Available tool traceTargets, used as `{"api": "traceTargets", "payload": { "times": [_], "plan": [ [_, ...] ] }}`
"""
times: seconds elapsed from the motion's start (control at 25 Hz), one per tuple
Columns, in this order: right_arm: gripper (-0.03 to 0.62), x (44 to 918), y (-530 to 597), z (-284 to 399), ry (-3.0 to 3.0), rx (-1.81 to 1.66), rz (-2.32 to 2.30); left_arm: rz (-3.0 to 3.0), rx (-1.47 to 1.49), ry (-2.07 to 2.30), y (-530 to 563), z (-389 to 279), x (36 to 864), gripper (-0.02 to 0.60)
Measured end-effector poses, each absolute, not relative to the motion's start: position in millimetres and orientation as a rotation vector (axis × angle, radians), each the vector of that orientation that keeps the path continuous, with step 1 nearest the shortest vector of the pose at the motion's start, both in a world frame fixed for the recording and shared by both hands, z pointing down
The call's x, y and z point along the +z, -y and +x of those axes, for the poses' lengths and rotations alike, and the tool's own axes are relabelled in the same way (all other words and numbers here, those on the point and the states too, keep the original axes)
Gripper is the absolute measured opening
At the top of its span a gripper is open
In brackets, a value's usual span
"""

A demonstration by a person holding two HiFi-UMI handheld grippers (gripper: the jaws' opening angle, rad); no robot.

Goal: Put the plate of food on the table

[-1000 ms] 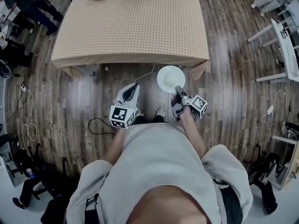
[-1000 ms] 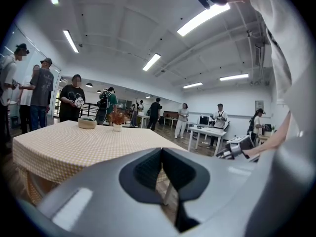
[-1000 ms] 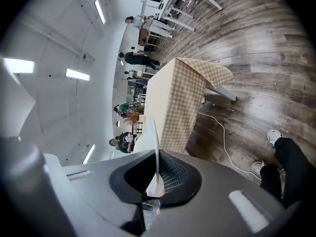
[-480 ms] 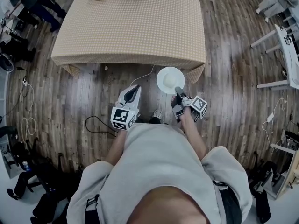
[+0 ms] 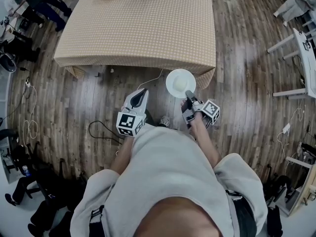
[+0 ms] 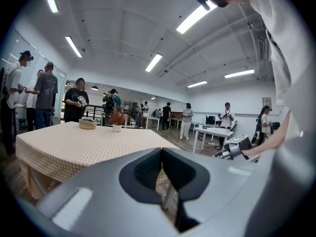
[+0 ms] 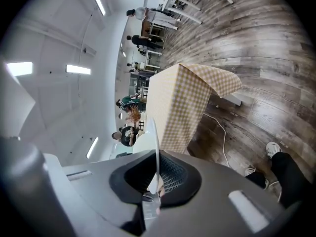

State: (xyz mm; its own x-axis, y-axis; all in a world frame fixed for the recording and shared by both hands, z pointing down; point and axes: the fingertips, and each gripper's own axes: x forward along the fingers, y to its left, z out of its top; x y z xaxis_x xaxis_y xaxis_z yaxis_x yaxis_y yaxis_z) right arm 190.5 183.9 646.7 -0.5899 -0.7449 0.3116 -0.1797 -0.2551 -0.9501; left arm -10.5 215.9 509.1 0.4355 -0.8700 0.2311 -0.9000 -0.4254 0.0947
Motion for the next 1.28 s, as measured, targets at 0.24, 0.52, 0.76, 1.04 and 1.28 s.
{"api": "traceTargets", "payload": {
  "times": [0.24,0.52,0.76,1.04,1.28],
  "plan": [
    [0.009,649.8,-171.9,203.2,-1.597,-1.903,-1.125,2.481,0.215,1.559,-200.8,-1.3,511.2,0.009],
    [0.009,652.8,-147.4,207.0,-1.607,-1.895,-1.132,2.472,0.212,1.548,-177.0,2.8,516.7,0.009],
    [0.011,653.1,-126.3,204.1,-1.601,-1.888,-1.132,2.476,0.218,1.522,-151.1,3.3,522.9,0.009],
    [0.011,651.1,-88.6,202.0,-1.586,-1.866,-1.154,2.494,0.213,1.480,-105.9,2.6,527.7,0.009],
    [0.011,648.3,-47.3,189.4,-1.560,-1.843,-1.175,2.506,0.218,1.438,-63.3,-10.3,528.2,0.011]
  ]
}}
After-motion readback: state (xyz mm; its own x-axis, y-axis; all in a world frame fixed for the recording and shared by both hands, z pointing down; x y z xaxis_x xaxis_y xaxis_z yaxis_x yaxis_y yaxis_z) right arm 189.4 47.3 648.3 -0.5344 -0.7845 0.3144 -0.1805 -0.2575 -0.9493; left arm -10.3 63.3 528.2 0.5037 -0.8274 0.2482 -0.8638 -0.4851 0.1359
